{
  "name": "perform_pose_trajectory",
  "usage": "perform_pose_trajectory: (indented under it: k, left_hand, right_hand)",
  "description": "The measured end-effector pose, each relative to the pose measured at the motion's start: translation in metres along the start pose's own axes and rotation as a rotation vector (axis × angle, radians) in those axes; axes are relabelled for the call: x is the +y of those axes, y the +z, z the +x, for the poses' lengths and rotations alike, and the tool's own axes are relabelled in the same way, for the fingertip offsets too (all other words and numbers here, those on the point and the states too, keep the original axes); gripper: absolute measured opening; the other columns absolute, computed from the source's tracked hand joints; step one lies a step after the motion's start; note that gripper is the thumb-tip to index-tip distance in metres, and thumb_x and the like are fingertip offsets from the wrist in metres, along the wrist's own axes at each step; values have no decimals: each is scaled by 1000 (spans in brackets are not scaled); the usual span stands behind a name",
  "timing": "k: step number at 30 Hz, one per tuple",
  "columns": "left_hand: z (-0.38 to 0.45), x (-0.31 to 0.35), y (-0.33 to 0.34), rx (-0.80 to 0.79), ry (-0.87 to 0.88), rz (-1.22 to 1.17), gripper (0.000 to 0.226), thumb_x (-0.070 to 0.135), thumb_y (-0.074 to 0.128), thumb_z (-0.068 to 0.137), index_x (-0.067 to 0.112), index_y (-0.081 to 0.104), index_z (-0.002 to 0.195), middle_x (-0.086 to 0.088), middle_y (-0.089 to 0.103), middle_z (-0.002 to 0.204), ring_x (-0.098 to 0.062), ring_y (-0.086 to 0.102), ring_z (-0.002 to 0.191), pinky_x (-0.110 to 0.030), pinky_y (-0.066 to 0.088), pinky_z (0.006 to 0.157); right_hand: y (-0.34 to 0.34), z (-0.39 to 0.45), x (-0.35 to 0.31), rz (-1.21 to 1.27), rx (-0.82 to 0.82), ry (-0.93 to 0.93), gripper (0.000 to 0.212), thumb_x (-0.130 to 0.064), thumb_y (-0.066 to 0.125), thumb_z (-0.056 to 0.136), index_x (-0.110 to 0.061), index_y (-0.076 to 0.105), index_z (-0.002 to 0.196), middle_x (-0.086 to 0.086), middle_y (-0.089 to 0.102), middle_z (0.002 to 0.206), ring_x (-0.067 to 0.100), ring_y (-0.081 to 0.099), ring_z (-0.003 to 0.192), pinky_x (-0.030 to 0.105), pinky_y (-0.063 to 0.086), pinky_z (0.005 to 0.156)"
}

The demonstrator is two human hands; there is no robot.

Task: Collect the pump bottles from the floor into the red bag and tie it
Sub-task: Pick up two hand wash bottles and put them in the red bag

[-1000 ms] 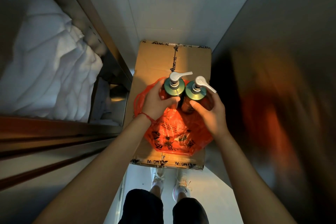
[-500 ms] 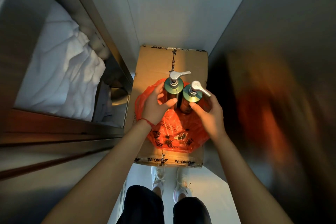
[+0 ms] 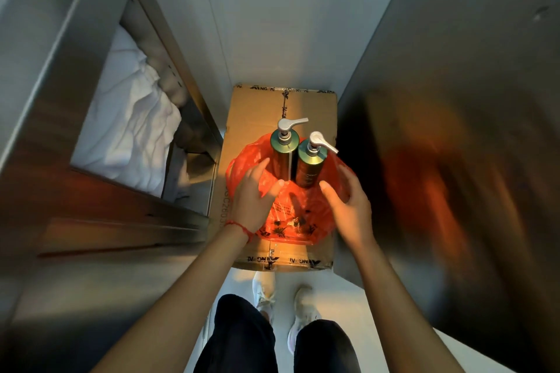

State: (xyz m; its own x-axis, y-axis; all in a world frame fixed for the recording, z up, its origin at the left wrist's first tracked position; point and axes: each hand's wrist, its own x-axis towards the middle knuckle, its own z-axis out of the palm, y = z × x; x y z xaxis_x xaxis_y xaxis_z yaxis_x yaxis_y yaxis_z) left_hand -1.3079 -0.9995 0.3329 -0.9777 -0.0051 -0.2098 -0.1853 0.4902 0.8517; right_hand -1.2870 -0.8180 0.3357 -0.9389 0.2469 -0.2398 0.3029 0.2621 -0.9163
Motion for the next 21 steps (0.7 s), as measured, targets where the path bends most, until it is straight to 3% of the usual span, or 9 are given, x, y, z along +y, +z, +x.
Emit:
perform_pose_trajectory:
  k: [5, 7, 9, 11, 13, 15, 21]
  left_hand:
    - [-56, 7, -3, 27, 125, 372, 51, 30, 50, 90, 14, 35, 136, -11, 39, 143, -24, 29, 134, -36, 17, 110]
    - [-81, 14, -3, 45, 169, 444, 50, 28, 52, 89, 12, 39, 134, -12, 43, 141, -26, 31, 134, -43, 18, 112]
    - [-106, 20, 0, 95, 244, 505, 49, 27, 57, 85, 7, 48, 128, -16, 50, 135, -31, 40, 129, -53, 28, 109]
    - [-131, 24, 5, 163, 281, 538, 50, 30, 58, 82, 6, 52, 125, -17, 53, 132, -34, 43, 127, -56, 32, 105]
    - [-156, 29, 11, 197, 259, 541, 50, 32, 56, 85, 9, 48, 129, -13, 48, 137, -31, 37, 131, -52, 25, 108]
    - [-179, 32, 16, 194, 236, 528, 51, 29, 56, 87, 11, 43, 133, -11, 42, 142, -28, 30, 135, -47, 19, 110]
    - [-237, 47, 24, 145, 284, 568, 51, 29, 56, 88, 10, 42, 133, -13, 41, 142, -29, 29, 136, -46, 23, 110]
  right_hand:
    - [-22, -47, 2, -327, -12, -124, 54, -37, 58, 86, -21, 41, 135, 3, 45, 142, 16, 41, 130, 31, 32, 106]
    - [-30, -67, 3, -423, -35, -182, 56, -38, 55, 88, -21, 38, 137, 3, 40, 146, 16, 34, 135, 30, 27, 108]
    - [-39, -87, 5, -481, -65, -229, 56, -38, 54, 88, -20, 36, 138, 3, 37, 148, 17, 30, 137, 30, 24, 109]
    - [-49, -107, 6, -512, -106, -251, 56, -36, 54, 89, -18, 36, 139, 5, 36, 149, 18, 29, 138, 30, 22, 110]
    - [-61, -128, 6, -552, -135, -277, 56, -34, 55, 89, -15, 37, 139, 7, 36, 148, 21, 29, 138, 30, 20, 111]
    - [-70, -151, 7, -595, -153, -317, 56, -33, 55, 89, -13, 38, 138, 8, 38, 148, 22, 29, 138, 30, 19, 111]
    - [-95, -214, 11, -684, -203, -336, 55, -37, 50, 91, -14, 36, 139, 6, 34, 150, 21, 24, 140, 31, 15, 113]
